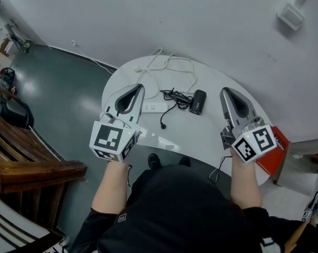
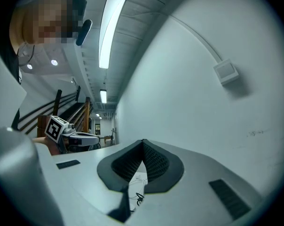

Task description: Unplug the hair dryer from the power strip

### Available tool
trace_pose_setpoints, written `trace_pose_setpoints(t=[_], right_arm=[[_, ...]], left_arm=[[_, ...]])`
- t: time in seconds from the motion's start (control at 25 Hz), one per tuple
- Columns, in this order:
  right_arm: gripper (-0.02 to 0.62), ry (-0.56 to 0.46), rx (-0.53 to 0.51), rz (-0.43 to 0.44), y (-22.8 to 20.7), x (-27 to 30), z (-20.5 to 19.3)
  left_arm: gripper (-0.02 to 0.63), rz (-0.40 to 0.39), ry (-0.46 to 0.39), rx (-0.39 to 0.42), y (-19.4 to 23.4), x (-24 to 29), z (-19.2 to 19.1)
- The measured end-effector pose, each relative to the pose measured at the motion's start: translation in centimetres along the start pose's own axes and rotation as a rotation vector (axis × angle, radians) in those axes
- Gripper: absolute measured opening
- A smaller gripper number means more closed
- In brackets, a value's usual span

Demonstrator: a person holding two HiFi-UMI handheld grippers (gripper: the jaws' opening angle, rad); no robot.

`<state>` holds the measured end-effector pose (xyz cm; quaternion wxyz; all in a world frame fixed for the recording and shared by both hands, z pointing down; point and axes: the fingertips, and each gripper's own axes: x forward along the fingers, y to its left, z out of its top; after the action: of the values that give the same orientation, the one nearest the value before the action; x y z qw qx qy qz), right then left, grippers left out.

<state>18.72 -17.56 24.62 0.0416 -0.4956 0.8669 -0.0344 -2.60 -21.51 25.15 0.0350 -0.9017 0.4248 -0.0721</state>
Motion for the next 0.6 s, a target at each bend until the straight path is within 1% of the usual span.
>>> trace_pose_setpoints(t=[0.6], right_arm=[[0.034,0.009,0.026,0.014,0.19,0.3,-0.47]], left_arm=[[0.014,0.0,0.007,-0.003,0.31,-0.15,-0.33]])
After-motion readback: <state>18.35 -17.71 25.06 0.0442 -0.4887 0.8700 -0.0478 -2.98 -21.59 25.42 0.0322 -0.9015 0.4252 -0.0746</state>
